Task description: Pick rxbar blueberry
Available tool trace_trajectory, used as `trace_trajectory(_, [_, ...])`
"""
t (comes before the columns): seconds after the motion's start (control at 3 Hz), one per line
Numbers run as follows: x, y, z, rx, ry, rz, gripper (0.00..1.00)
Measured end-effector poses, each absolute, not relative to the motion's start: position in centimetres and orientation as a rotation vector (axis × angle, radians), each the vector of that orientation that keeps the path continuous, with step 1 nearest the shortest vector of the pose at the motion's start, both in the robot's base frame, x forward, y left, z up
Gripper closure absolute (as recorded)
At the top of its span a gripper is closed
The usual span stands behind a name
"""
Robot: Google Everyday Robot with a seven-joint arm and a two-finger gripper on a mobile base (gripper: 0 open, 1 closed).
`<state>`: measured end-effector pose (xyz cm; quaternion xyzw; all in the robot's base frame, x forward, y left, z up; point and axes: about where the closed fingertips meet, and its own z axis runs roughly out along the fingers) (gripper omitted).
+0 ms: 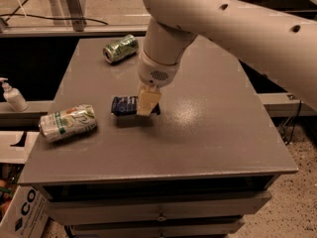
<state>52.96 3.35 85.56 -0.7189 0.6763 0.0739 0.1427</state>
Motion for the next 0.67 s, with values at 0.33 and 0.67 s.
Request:
trace_trajectory(0.33, [53.52, 0.14, 87.96, -1.987, 1.957, 0.191, 1.00])
trace_trajectory(0.67, [53.52, 0.14, 87.96, -1.987, 1.957, 0.191, 1.00])
